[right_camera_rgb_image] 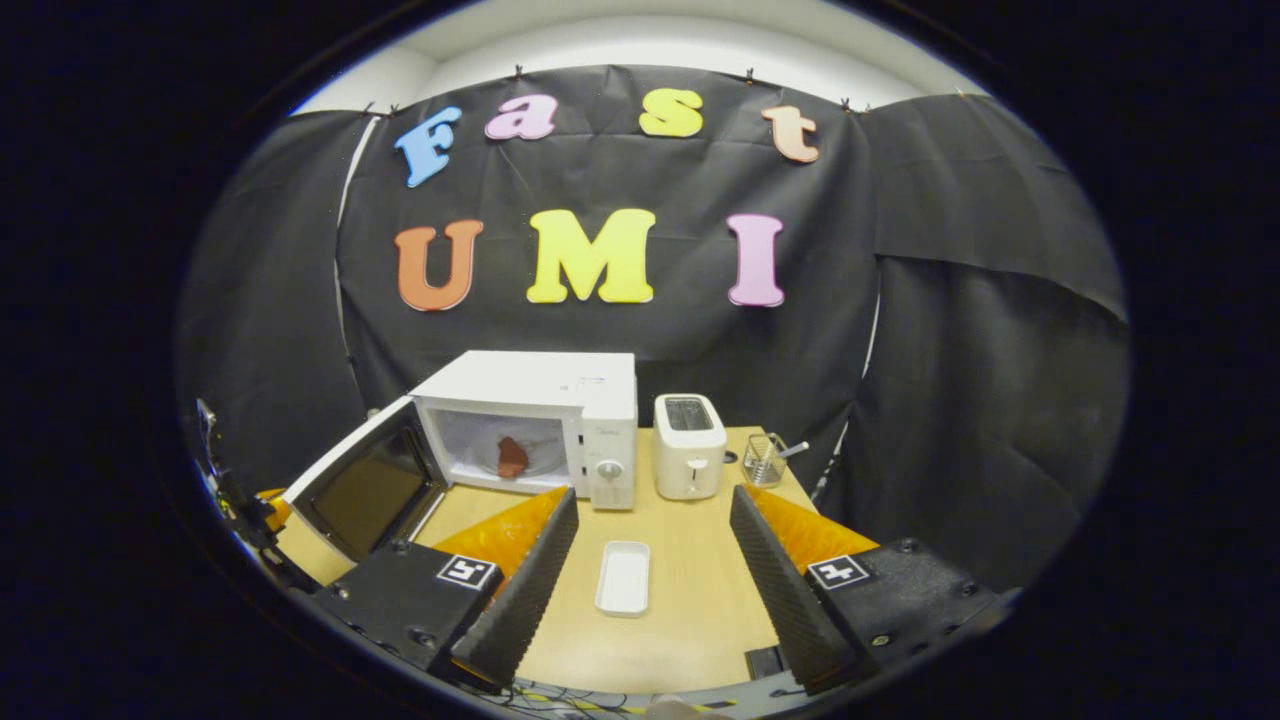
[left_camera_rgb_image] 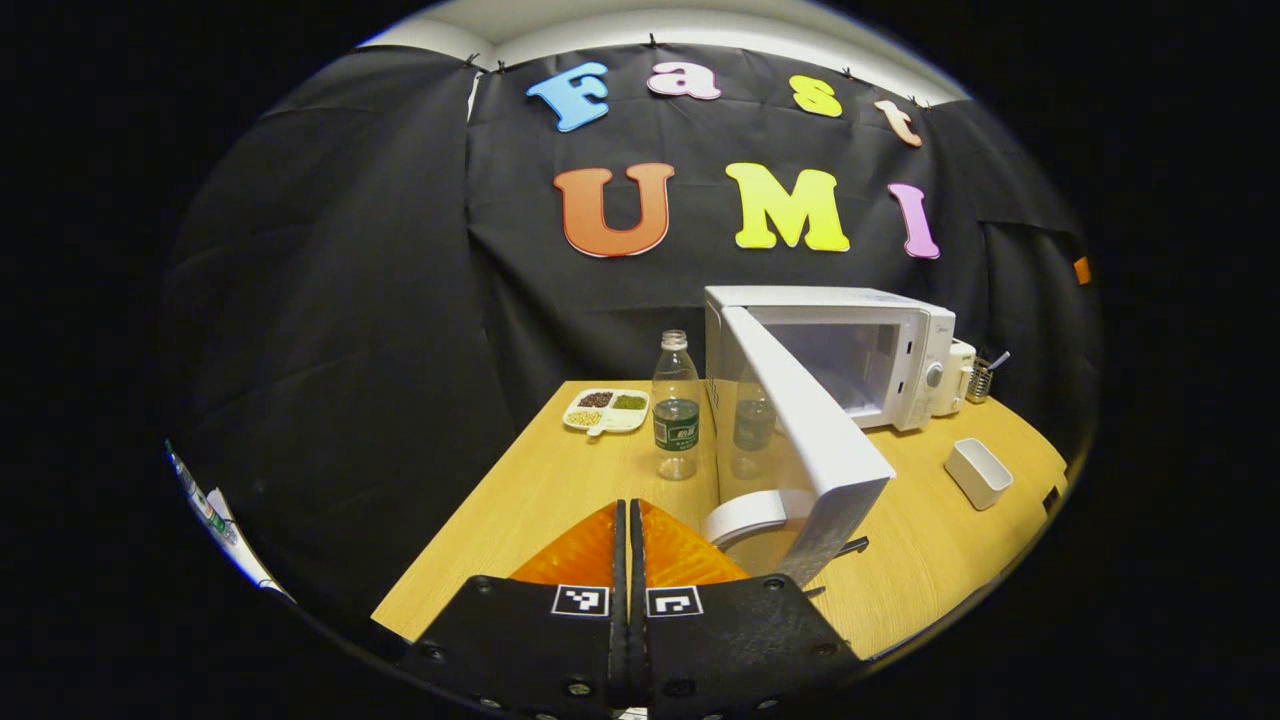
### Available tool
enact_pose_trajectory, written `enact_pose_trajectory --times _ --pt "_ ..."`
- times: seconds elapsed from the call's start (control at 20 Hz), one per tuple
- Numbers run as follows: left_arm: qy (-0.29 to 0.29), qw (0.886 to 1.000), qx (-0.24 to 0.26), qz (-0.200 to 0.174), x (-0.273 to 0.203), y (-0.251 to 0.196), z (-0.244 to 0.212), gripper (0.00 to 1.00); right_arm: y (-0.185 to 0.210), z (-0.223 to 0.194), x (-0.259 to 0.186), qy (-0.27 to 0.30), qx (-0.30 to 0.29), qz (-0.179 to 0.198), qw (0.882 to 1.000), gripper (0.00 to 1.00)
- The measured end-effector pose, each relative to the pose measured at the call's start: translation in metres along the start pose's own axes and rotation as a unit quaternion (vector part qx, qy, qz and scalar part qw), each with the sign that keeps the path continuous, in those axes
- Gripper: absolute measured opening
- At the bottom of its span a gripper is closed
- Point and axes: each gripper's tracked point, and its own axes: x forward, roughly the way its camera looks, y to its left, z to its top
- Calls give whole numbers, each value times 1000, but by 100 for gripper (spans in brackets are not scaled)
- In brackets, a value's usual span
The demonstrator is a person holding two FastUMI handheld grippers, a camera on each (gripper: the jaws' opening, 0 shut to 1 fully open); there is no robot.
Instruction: Open the microwave oven with the left hand, put the food in, and close the microwave oven.
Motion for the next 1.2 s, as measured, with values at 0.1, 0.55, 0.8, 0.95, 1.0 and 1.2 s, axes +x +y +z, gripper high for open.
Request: enact_pose_trajectory --times 0.1,0.55,0.8,0.95,1.0,1.2 --pt "0 1000 9 -5 4 -7 -1 0 -4 -2 -6 0 -7 -5 1000 98" --pt "8 998 -14 -67 -3 -86 -4 0 -19 -13 -10 15 -4 -3 1000 98" --pt "12 992 2 -124 3 -149 -1 0 -36 -13 -4 18 3 -13 1000 98" --pt "11 988 16 -155 11 -184 6 0 -50 -14 0 21 8 -20 1000 98" --pt "9 986 20 -164 14 -196 8 0 -55 -14 1 22 9 -24 999 91" --pt "8 981 33 -192 27 -236 18 0 -73 -15 13 27 16 -33 999 98"
